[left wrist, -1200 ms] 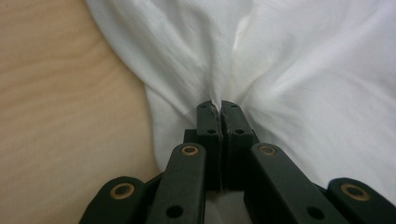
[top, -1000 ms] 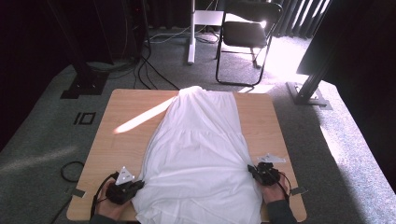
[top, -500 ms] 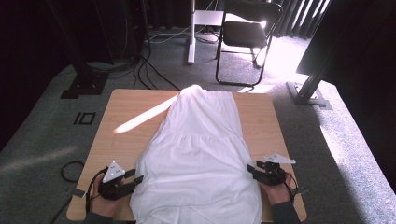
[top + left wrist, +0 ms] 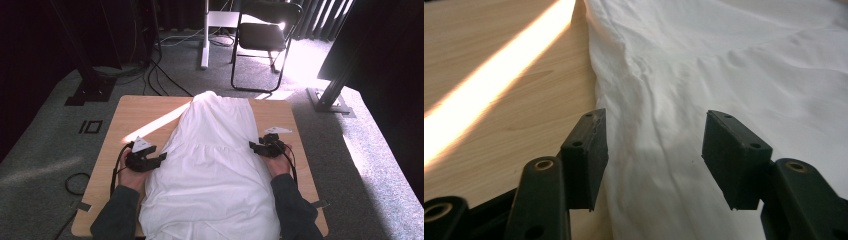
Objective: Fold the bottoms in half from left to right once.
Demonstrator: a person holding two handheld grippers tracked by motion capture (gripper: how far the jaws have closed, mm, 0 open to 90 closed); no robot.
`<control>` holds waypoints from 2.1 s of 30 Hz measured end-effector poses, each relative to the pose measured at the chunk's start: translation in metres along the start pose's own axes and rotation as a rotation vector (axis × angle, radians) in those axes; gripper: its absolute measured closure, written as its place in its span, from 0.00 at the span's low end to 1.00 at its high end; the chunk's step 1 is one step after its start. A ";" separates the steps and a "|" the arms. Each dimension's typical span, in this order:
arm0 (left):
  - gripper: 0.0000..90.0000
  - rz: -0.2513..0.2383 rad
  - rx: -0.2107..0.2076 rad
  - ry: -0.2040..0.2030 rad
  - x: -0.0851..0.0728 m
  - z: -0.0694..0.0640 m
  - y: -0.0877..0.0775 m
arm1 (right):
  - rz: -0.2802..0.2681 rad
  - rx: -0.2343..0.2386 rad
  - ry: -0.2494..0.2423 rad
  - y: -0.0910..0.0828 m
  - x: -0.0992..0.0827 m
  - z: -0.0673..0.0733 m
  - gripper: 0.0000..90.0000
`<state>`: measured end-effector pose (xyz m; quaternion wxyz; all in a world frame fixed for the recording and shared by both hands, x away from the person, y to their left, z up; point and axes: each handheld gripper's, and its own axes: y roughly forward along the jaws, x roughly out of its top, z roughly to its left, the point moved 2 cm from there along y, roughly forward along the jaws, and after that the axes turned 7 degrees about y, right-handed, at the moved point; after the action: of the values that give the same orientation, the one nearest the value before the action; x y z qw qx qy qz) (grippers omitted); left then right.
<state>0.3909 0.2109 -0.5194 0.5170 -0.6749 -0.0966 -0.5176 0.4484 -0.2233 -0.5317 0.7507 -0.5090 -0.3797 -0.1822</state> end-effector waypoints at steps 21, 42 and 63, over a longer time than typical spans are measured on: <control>0.47 0.142 -0.029 -0.014 -0.005 -0.004 0.052 | 0.034 -0.177 -0.003 0.022 0.003 -0.014 0.94; 0.53 0.183 -0.005 -0.066 0.036 0.018 0.111 | 0.033 -0.125 0.089 0.036 -0.012 -0.026 0.96; 0.92 0.138 -0.063 0.038 -0.029 -0.034 0.025 | 0.065 -0.086 -0.066 -0.021 -0.072 0.017 0.98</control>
<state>0.3748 0.1844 -0.5602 0.5315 -0.6860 -0.0237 -0.4964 0.3813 -0.2251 -0.5694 0.7207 -0.5585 -0.3794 -0.1572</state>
